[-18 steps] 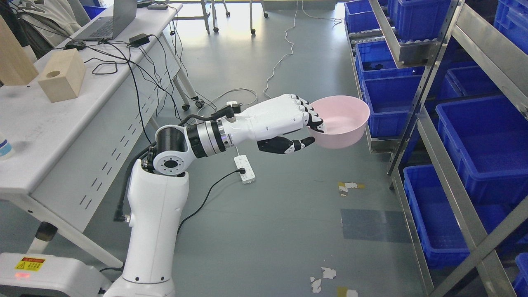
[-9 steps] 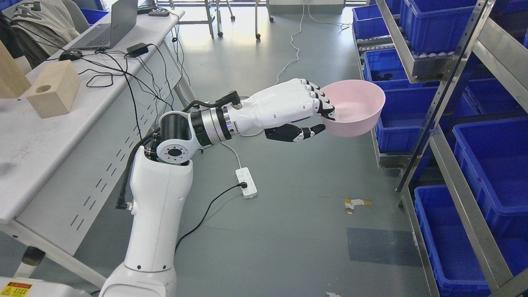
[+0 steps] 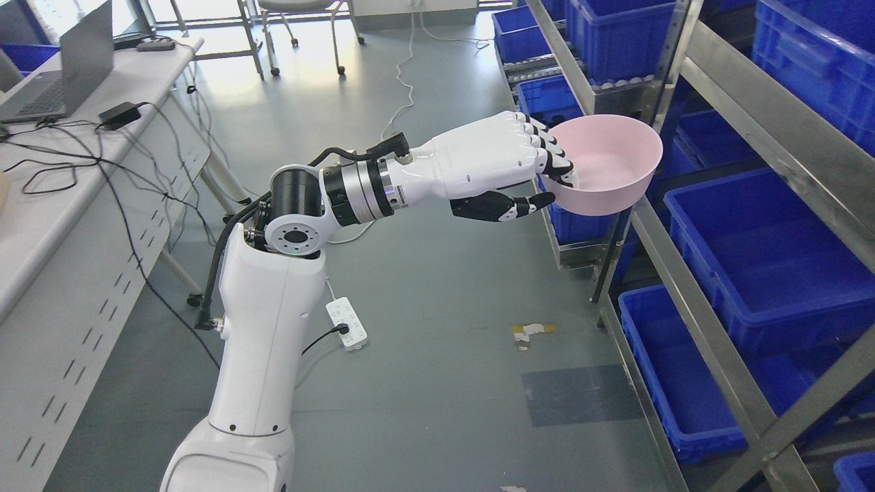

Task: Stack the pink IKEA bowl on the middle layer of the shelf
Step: 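Hold the pink bowl in the left hand while the robot drives to the shelving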

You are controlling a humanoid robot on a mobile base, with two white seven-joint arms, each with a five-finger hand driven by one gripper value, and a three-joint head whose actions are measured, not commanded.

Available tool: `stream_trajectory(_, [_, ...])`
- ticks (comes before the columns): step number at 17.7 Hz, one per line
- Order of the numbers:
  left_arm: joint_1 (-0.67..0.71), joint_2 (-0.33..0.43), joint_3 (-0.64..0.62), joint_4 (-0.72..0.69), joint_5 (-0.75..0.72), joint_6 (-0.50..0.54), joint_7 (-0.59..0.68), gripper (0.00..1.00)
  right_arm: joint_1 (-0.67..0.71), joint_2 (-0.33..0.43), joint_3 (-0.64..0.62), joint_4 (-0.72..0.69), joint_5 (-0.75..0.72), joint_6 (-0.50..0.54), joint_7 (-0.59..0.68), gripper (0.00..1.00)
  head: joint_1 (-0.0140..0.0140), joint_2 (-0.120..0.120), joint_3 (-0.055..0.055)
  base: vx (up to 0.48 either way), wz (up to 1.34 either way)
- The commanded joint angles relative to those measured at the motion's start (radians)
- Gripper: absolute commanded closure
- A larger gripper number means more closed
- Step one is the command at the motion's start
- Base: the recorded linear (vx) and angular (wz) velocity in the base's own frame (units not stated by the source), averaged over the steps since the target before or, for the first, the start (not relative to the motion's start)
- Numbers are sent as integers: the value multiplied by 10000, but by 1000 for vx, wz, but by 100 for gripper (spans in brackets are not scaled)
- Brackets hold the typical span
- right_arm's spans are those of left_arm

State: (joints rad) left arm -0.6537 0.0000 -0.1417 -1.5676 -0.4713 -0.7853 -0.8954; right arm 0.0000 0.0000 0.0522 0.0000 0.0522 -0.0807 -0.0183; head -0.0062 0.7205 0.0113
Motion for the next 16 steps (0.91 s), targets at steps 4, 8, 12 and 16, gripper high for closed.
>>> stream_trajectory(4, [-857,175,97,60,-103,-1,-96,96,31,-175,0,-174,0,-6,-2,0,0,0,0,95,-695])
stream_trajectory(8, [-1331,175,314,213,-104,-1,-541,96,31,-175,0,-174,0,-6,-2,0,0,0,0,59,-849])
stream_trajectory(12, [-1760,175,98,213,-103,-1,-526,97,31,-175,0,-174,0,-6,-2,0,0,0,0,41,-999])
stream_trajectory(16, [-2634,175,588,992,-150,-1,-709,97,31,-175,0,-174,0,-6,-2,0,0,0,0,31,-1271])
